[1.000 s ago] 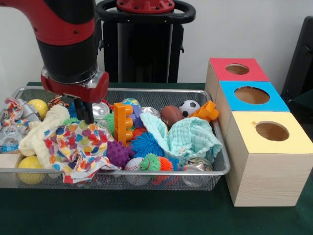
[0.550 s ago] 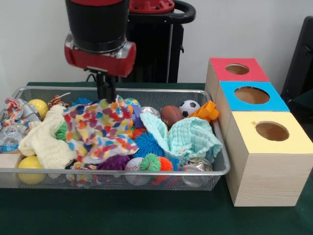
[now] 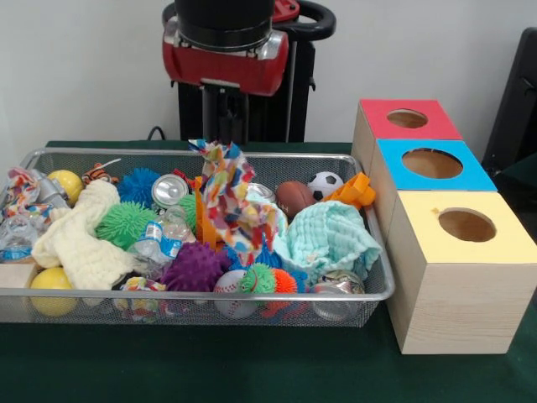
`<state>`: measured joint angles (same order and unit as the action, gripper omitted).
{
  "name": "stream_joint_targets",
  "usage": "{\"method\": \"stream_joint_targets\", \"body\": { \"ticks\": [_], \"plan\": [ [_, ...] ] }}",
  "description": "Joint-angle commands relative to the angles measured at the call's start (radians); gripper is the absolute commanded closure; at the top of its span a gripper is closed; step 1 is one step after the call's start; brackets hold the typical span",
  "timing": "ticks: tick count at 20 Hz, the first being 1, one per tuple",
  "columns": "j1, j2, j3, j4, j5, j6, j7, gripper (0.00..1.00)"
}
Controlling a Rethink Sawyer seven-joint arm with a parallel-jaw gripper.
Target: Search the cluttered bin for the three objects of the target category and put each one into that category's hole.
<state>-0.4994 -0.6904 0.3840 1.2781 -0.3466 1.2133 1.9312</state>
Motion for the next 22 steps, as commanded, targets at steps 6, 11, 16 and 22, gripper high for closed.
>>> {"method": "stream_joint_targets", "body": {
  "ticks": [6,11,16,22],
  "plan": [
    [0.032,-0.038,-0.117,0.222,0.096,-0.005,0.188,1.0],
    [0.044,-0.031,-0.144,0.229,0.13,-0.023,0.201,1.0],
    [0.071,-0.034,-0.175,0.232,0.151,-0.035,0.206,1.0],
    [0.133,-0.064,-0.219,0.278,0.144,-0.098,0.228,1.0]
  ]
}}
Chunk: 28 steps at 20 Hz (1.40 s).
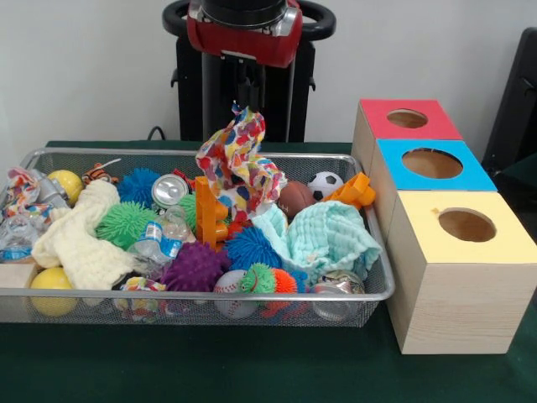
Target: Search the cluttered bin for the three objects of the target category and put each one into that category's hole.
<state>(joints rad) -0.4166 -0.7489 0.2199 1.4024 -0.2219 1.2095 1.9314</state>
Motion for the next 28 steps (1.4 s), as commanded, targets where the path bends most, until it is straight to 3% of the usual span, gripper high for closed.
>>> {"method": "stream_joint_targets", "body": {
  "ticks": [1,5,11,23,28],
  "plan": [
    [0.062,-0.007,-0.061,0.159,0.02,-0.104,0.235,1.0],
    [0.113,-0.022,-0.1,0.189,0.034,-0.132,0.272,1.0],
    [0.191,-0.013,-0.156,0.169,0.053,-0.127,0.306,1.0],
    [0.257,0.015,-0.228,0.126,0.104,-0.101,0.315,1.0],
    [0.282,0.019,-0.253,0.128,0.114,-0.134,0.317,1.0]
  ]
}}
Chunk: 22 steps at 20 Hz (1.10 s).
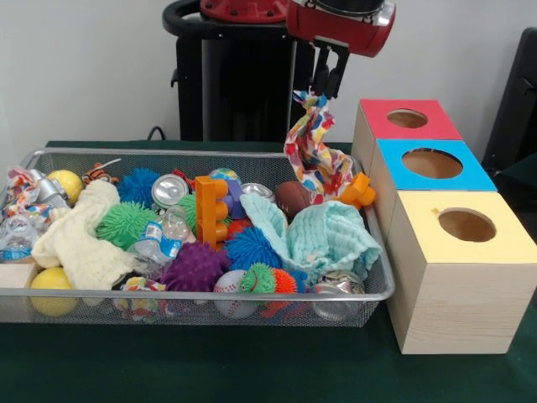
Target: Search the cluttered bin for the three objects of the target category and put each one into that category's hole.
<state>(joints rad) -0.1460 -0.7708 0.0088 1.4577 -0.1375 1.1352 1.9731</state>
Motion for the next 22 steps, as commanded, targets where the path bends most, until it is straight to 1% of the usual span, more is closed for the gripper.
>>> {"method": "stream_joint_targets", "body": {
  "ticks": [1,3,8,11,15,18,22],
  "plan": [
    [0.016,0.044,-0.046,0.062,0.033,-0.047,0.278,1.0],
    [0.03,0.052,-0.058,0.037,0.039,-0.014,0.289,1.0],
    [0.048,0.077,-0.072,0.007,0.059,0.004,0.291,1.0],
    [0.085,0.07,-0.091,0.018,0.069,-0.009,0.323,1.0],
    [0.123,0.081,-0.11,0.007,0.099,-0.006,0.366,1.0],
    [0.164,0.097,-0.132,-0.022,0.099,0.016,0.405,1.0],
    [0.195,0.114,-0.148,-0.052,0.118,0.045,0.435,1.0]
  ]
}}
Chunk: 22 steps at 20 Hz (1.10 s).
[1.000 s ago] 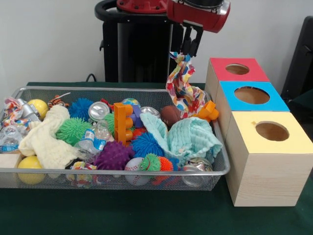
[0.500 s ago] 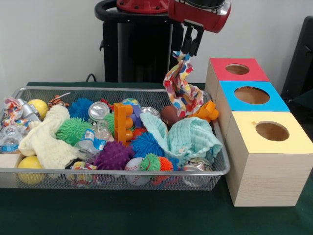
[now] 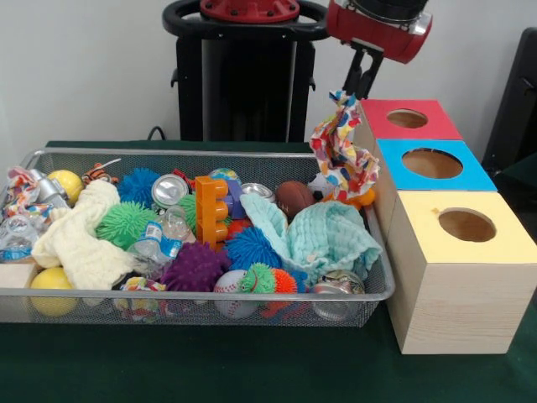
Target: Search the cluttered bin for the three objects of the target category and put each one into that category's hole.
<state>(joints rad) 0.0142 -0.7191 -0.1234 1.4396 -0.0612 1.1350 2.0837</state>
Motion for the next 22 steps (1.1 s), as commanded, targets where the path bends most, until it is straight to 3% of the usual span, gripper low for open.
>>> {"method": "stream_joint_targets", "body": {
  "ticks": [1,14,22],
  "plan": [
    [0.041,0.067,-0.019,-0.042,0.042,0.05,0.327,1.0],
    [0.051,0.087,-0.041,-0.052,0.079,0.037,0.331,1.0],
    [0.049,0.109,-0.055,-0.101,0.099,0.07,0.34,1.0]
  ]
}}
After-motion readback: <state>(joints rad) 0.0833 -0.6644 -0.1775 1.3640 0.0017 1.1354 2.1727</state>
